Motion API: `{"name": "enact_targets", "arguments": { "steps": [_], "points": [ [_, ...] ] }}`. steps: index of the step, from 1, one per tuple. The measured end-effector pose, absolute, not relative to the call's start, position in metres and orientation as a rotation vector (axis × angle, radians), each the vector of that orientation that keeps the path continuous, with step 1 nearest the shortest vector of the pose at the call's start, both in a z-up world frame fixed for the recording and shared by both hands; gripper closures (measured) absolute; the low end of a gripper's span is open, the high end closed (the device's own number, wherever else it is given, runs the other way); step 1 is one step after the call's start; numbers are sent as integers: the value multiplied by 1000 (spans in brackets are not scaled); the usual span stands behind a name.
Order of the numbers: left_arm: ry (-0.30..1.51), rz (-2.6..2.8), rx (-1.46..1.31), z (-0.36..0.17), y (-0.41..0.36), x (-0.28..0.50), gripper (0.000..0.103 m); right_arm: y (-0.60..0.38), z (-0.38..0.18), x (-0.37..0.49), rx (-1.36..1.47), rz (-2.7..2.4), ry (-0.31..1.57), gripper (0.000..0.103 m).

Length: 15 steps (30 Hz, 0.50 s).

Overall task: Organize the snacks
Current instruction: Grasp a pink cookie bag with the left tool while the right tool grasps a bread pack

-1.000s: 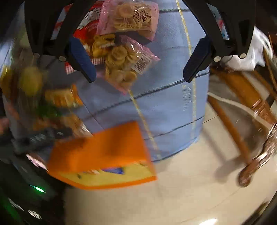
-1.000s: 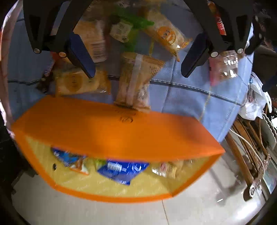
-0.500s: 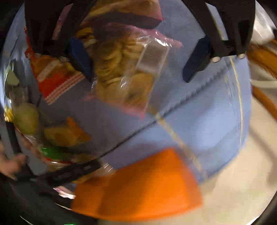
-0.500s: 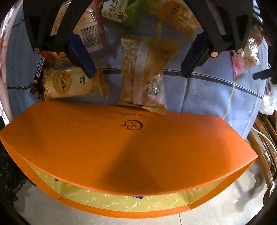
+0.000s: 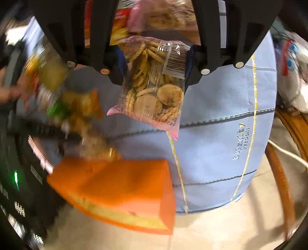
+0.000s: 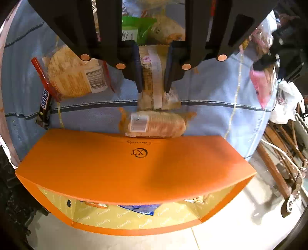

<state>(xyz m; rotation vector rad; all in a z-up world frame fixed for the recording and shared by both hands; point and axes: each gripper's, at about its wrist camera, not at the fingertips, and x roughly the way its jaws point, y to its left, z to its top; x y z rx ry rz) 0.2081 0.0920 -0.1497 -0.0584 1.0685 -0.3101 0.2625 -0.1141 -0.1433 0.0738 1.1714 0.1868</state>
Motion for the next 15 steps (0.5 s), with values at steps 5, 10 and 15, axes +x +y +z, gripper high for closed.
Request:
{"name": "enact_targets", "arguments": {
  "steps": [5,10,15],
  "points": [
    [1090,-277,-144,-157,98,214,56,-118,-152,270,34,236,1170,32],
    [1120,-245,-139,-166,103,205,56,-97,-168,273,-90,241,1176,18],
    [1135,-214,-170,-167,116,205,56,-88,-173,266,-87,193,1190,42]
  ]
}}
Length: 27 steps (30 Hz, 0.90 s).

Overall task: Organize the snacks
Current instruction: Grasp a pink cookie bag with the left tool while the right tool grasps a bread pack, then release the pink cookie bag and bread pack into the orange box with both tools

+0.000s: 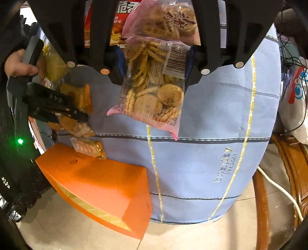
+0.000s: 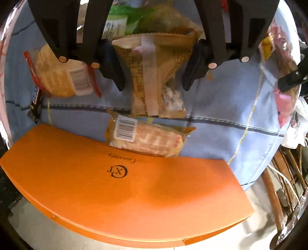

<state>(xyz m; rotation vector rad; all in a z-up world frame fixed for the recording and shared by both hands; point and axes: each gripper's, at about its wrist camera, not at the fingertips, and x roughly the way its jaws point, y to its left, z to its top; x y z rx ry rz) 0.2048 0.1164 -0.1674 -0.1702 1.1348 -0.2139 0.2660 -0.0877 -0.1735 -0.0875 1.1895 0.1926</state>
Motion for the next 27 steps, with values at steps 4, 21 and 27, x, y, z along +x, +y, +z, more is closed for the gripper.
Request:
{"name": "enact_targets", "arguments": {
  "steps": [4,21,27],
  "points": [
    [1122,-201,-154,-158,118,202,56,-91,-147,252,-54,215,1154,55],
    [876,-290,-145,-38,77,256,56,-185,19,286,86,195,821,55],
    [850,-247,-20,5,39,322,56,-210,29,361,107,134,827,55]
  ]
}}
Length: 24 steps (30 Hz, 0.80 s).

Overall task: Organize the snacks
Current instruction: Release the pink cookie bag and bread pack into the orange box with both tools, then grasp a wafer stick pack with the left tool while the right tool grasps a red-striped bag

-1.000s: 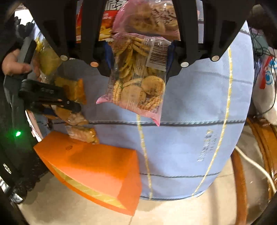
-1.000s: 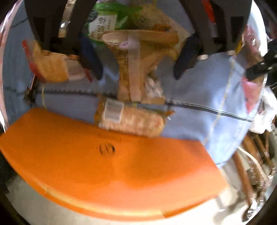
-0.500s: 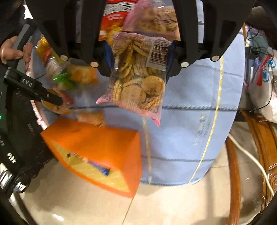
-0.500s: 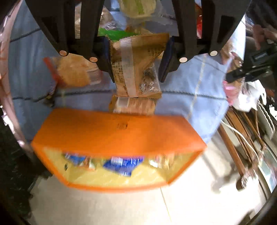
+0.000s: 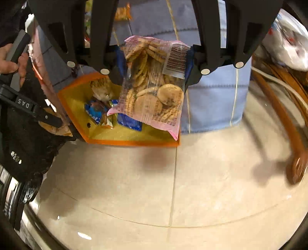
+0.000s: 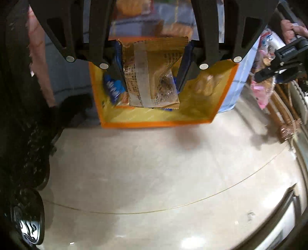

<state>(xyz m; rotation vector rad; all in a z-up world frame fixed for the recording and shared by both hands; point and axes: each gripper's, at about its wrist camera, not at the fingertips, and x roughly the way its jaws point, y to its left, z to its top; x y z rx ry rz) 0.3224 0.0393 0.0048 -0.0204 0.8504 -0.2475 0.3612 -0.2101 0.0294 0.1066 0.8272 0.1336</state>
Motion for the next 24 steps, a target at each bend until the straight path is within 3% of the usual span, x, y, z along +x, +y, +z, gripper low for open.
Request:
{"name": "enact_targets", "arguments": {
  "steps": [2,3,5,13,21,24],
  "points": [
    [825,-276,0,12,27,332,56,-215,31,373,94,123,830,51],
    [817,-266,18,13,20,338,54,-216,30,378,86,128,845,34],
    [806,-198,25,10,15,343,6,-214,23,382,37,139,876,4],
    [857,-361,-33,-62,6,290,4,-226,-48,307,5,125,1007,4],
    [829,-721,507,-154,-62,207,4,-235,-141,275,148,93,1224,4],
    [877,-870,500,-180,-70,217,4,-233,-157,282,175,80,1254,4]
  ]
}}
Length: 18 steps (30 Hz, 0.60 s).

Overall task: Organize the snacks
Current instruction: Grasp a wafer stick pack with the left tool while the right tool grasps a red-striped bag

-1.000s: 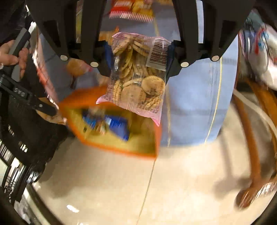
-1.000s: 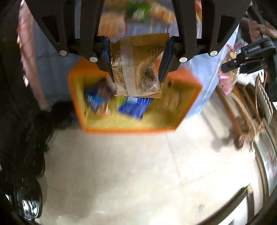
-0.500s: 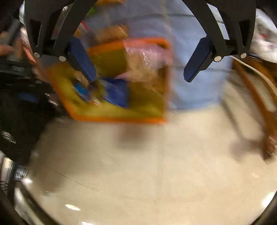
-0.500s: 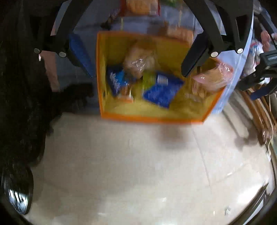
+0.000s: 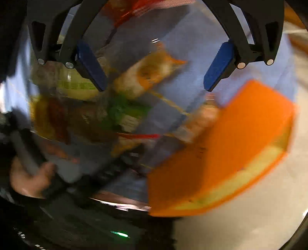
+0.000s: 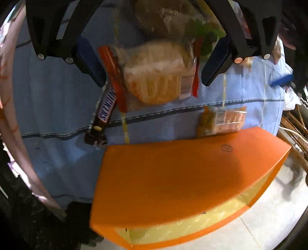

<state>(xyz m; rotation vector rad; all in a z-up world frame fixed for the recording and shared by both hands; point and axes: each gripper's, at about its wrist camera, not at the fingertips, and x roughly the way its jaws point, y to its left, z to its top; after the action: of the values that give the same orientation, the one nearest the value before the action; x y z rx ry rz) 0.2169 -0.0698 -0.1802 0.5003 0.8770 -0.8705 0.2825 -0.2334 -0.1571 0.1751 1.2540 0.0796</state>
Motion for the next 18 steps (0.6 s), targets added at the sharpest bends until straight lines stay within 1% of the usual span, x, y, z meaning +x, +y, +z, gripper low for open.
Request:
{"name": "enact_targets", "arguments": {
  "steps": [2,5,6,7,9,10,11,13,14,15,18],
  "points": [
    [928,-951,477,-196,-75,224,4,-231,-163,289,171,58,1268,4],
    [918,-948,510,-208,-80,231,4,-228,-170,292,175,53,1288,4],
    [925,-943,502,-213,-81,234,7,-228,-171,291,179,56,1284,7],
    [959,-943,457,-217,-80,238,35,-226,-171,289,172,56,1279,14],
    [1093,-986,314,-223,-77,243,60,-223,-166,284,147,63,1262,53],
    [1123,-979,295,-222,-76,239,67,-224,-162,280,191,91,1259,56],
    [1110,-980,343,-221,-76,228,70,-226,-159,277,214,93,1263,61],
    [1084,-974,456,-224,-78,205,81,-227,-154,273,239,108,1251,71],
    [1091,-968,486,-226,-78,196,82,-228,-151,271,260,125,1247,84],
    [1101,-955,486,-226,-77,191,82,-229,-147,268,284,141,1239,87],
    [1190,-890,406,-230,-75,185,82,-227,-130,258,289,143,1187,87]
  ]
}}
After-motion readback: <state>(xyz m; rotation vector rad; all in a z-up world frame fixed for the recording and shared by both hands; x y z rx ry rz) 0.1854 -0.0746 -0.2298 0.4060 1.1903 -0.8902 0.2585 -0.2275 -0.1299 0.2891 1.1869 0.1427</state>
